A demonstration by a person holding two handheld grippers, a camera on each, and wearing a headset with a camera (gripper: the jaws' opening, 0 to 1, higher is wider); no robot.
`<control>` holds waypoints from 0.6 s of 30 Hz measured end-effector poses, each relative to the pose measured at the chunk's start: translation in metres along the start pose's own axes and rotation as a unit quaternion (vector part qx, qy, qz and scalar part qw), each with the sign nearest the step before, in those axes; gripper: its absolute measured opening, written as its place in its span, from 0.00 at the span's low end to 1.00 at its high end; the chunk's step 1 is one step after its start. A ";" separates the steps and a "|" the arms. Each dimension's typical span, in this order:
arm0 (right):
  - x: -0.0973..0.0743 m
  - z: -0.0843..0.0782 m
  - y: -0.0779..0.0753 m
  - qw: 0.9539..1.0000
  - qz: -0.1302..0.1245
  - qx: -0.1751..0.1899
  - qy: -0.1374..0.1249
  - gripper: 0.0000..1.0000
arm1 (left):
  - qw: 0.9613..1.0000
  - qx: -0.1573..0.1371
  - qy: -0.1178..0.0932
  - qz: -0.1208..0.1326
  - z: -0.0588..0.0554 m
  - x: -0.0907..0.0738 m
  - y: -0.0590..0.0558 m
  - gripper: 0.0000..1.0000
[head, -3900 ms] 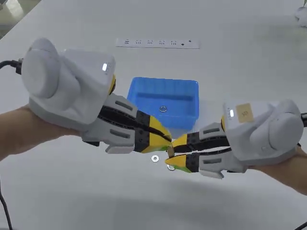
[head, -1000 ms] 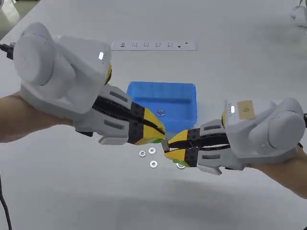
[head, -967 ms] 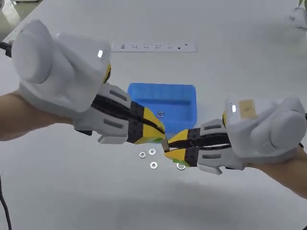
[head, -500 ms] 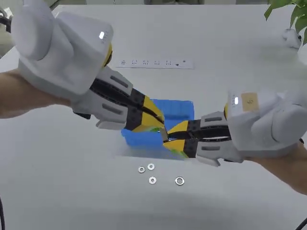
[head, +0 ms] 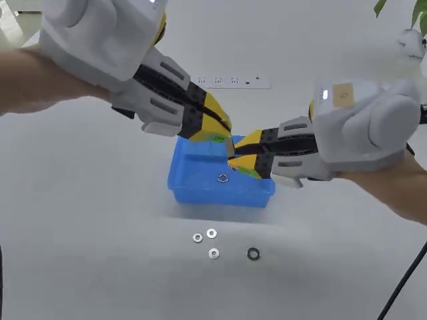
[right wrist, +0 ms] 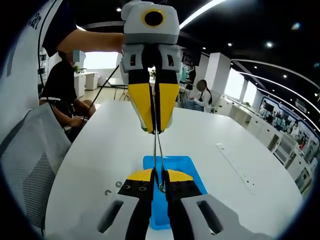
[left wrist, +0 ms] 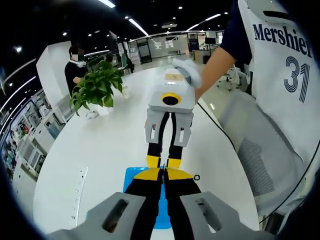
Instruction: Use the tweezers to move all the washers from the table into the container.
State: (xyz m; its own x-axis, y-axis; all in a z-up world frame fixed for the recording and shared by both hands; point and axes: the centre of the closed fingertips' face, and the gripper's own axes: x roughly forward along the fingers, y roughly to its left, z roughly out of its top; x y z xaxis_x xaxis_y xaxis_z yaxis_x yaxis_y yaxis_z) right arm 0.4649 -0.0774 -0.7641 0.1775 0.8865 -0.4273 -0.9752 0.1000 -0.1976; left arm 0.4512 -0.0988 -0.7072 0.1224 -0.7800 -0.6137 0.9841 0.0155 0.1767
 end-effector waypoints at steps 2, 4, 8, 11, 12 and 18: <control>0.004 -0.006 -0.005 1.000 0.000 0.001 0.005 0.10 | 1.000 -0.004 0.000 -0.002 -0.005 0.005 0.006 0.06; 0.008 -0.013 -0.009 1.000 0.002 0.004 0.011 0.10 | 1.000 -0.009 0.001 -0.005 -0.009 0.010 0.010 0.06; 0.015 -0.027 -0.015 1.000 0.006 0.012 0.022 0.10 | 1.000 -0.022 0.001 -0.010 -0.021 0.023 0.019 0.06; 0.021 -0.037 -0.020 0.999 0.009 0.021 0.025 0.10 | 0.999 -0.031 0.004 -0.008 -0.030 0.029 0.025 0.06; 0.023 -0.039 -0.020 0.999 0.010 0.025 0.027 0.10 | 0.999 -0.036 0.002 -0.008 -0.033 0.030 0.026 0.06; 0.034 -0.060 -0.013 0.998 0.033 0.027 0.049 0.10 | 0.998 -0.050 0.009 -0.022 -0.052 0.044 0.022 0.06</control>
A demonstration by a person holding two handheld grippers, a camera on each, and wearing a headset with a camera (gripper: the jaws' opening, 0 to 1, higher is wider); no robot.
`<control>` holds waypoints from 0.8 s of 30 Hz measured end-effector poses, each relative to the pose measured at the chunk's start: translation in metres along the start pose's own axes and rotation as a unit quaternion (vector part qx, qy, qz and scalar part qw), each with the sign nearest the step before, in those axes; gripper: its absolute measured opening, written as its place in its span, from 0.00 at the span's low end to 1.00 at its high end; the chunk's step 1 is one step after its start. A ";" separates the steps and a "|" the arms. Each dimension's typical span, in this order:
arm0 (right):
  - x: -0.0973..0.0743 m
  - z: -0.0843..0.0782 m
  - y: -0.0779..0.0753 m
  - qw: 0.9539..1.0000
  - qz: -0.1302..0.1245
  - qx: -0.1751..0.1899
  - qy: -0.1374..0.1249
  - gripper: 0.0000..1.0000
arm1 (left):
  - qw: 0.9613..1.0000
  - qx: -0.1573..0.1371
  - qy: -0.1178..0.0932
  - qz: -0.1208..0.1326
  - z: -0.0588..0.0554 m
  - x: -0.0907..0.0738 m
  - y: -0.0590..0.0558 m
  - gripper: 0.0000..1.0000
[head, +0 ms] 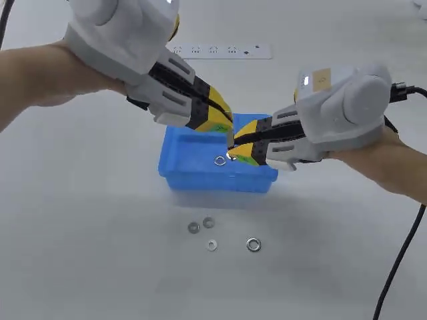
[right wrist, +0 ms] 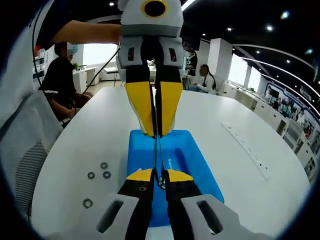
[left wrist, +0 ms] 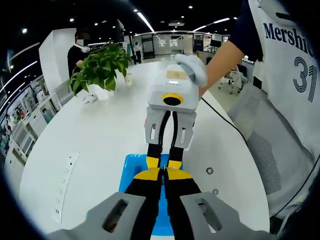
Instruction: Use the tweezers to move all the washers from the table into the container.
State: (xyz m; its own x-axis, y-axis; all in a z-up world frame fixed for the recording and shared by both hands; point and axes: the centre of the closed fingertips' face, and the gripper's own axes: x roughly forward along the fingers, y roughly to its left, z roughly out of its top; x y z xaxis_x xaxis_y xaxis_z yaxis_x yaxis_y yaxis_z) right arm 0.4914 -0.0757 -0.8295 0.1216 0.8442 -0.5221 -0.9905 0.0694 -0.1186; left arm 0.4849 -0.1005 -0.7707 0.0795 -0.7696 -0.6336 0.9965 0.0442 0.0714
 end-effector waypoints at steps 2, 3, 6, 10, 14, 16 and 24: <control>0.002 -0.003 0.001 1.000 0.004 -0.003 0.003 0.10 | 1.000 0.000 0.002 -0.002 -0.002 0.002 -0.001 0.06; 0.003 -0.004 0.001 1.000 0.005 -0.003 0.004 0.10 | 1.000 0.000 0.002 -0.003 -0.003 0.002 -0.001 0.06; 0.004 -0.006 -0.002 1.000 0.005 0.002 0.004 0.10 | 1.000 -0.003 0.002 -0.002 -0.006 0.003 0.003 0.06; 0.006 -0.007 -0.003 1.000 0.003 0.006 0.006 0.10 | 1.000 -0.004 0.003 -0.003 -0.007 0.004 0.005 0.06; 0.007 -0.011 -0.003 1.000 0.002 0.008 0.018 0.10 | 1.000 -0.008 0.002 -0.004 -0.012 0.008 0.007 0.06; 0.007 -0.012 -0.003 1.000 0.001 0.013 0.021 0.10 | 1.000 -0.011 -0.003 -0.004 -0.011 0.009 0.007 0.06; -0.001 -0.005 -0.002 1.000 -0.011 0.014 0.018 0.11 | 1.000 -0.005 -0.007 0.002 -0.001 0.004 0.003 0.06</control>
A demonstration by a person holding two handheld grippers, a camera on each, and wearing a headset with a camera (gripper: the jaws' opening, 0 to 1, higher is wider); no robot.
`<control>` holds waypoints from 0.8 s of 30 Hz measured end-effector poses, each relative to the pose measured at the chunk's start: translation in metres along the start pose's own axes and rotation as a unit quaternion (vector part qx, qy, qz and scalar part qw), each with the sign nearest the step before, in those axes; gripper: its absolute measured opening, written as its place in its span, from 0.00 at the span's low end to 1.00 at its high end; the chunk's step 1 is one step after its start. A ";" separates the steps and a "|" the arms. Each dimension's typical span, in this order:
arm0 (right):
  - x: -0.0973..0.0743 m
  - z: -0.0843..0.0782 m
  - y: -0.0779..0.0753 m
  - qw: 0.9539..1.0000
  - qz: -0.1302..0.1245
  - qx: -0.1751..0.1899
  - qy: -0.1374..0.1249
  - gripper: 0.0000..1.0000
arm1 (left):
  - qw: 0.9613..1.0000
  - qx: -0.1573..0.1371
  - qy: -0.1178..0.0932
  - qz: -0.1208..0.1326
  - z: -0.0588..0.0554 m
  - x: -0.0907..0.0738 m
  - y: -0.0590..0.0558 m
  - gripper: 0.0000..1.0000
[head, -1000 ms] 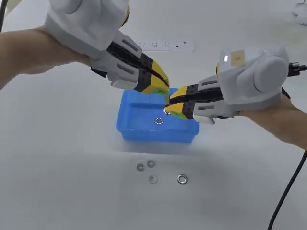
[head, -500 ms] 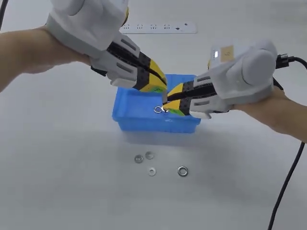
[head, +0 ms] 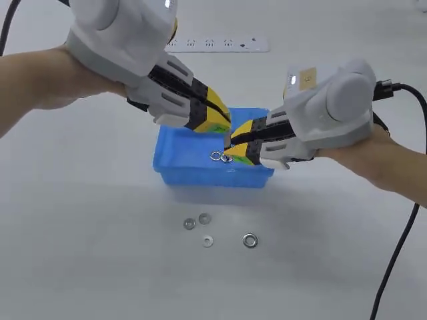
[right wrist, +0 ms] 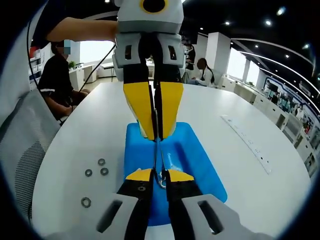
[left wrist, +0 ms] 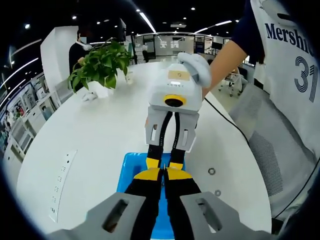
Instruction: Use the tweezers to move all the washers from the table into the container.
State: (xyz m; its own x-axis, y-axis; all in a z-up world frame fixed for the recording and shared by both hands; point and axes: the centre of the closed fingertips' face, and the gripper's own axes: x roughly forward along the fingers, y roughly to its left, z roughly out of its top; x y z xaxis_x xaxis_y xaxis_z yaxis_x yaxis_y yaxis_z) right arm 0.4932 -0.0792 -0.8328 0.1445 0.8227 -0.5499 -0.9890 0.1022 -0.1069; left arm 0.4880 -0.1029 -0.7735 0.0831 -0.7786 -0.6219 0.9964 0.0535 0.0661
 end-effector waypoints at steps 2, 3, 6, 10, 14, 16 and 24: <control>-0.003 0.004 0.000 1.000 -0.004 -0.002 -0.003 0.11 | 1.000 0.004 -0.001 0.002 0.004 -0.002 -0.001 0.06; -0.004 0.005 0.000 1.000 -0.006 -0.002 -0.004 0.11 | 1.000 0.006 -0.002 0.003 0.006 -0.004 -0.002 0.06; -0.009 0.011 0.001 1.000 -0.009 -0.005 -0.009 0.11 | 1.000 0.012 -0.003 0.007 0.010 -0.007 -0.003 0.06; -0.017 0.021 0.002 1.000 -0.018 -0.013 -0.015 0.11 | 1.000 0.022 -0.003 0.012 0.023 -0.015 -0.005 0.06; -0.026 0.032 0.001 0.999 -0.029 -0.015 -0.024 0.11 | 0.999 0.034 -0.004 0.020 0.035 -0.022 -0.009 0.06; -0.029 0.037 0.003 0.999 -0.033 -0.017 -0.029 0.11 | 0.999 0.042 -0.004 0.023 0.041 -0.026 -0.012 0.06; -0.040 0.052 0.023 0.998 -0.027 -0.040 -0.033 0.11 | 0.999 0.041 -0.013 0.023 0.054 -0.038 -0.034 0.06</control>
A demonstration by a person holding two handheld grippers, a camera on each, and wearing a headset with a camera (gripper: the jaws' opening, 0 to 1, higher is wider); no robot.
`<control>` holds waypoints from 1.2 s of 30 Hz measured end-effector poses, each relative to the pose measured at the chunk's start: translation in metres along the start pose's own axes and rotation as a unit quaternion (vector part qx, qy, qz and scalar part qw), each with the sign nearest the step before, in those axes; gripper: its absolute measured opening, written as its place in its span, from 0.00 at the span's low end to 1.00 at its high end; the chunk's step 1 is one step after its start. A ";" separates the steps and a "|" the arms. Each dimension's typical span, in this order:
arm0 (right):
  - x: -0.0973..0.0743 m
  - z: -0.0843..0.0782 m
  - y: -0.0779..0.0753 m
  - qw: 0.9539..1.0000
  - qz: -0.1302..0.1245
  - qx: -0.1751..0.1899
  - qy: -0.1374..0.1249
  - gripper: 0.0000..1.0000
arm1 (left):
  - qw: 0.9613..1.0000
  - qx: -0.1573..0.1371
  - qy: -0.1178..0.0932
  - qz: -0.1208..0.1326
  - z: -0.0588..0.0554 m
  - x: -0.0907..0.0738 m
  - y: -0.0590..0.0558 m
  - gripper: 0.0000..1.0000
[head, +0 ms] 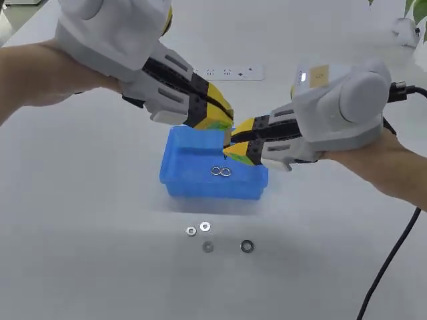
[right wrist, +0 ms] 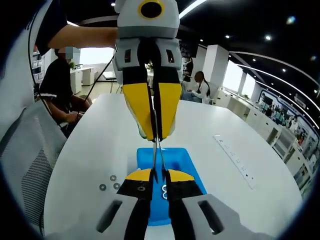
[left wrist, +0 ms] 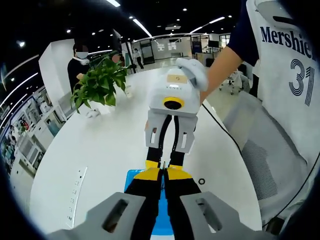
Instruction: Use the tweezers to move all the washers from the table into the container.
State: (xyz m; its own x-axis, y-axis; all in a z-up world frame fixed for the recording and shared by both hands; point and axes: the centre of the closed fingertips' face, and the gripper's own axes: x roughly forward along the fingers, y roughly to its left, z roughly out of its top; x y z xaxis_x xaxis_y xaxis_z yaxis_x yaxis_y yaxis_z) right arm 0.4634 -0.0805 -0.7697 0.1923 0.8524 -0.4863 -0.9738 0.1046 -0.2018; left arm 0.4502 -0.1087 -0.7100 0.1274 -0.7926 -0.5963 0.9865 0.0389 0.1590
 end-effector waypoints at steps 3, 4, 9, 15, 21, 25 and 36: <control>-0.003 0.003 0.010 1.000 0.008 -0.008 0.002 0.11 | 1.000 0.002 0.000 -0.003 0.003 -0.003 -0.011 0.06; -0.003 0.004 0.013 1.000 0.010 -0.009 0.002 0.11 | 1.000 0.002 0.000 -0.006 0.005 -0.004 -0.015 0.06; -0.007 0.008 0.028 1.000 0.014 -0.013 0.003 0.11 | 1.000 0.000 -0.005 -0.008 0.010 -0.008 -0.028 0.06; -0.006 0.005 0.044 1.000 0.020 -0.016 0.008 0.11 | 1.000 -0.012 -0.015 -0.008 0.009 -0.009 -0.046 0.06; 0.000 -0.003 0.061 1.000 0.029 0.002 0.011 0.11 | 0.999 -0.026 -0.016 -0.010 0.003 -0.005 -0.064 0.06; 0.006 -0.006 0.073 0.999 0.037 0.007 0.013 0.11 | 0.999 -0.038 -0.013 -0.014 -0.004 -0.005 -0.072 0.06; 0.025 -0.017 0.098 0.998 0.051 0.015 0.018 0.11 | 0.998 -0.070 -0.005 -0.010 -0.031 -0.005 -0.089 0.06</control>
State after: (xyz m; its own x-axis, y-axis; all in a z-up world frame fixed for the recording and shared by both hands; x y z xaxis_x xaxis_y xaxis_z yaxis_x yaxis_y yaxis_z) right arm 0.3752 -0.0578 -0.8155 0.0949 0.8408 -0.5330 -0.9918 0.0336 -0.1235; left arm 0.3648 -0.0890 -0.7456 0.1072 -0.7997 -0.5908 0.9937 0.1066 0.0360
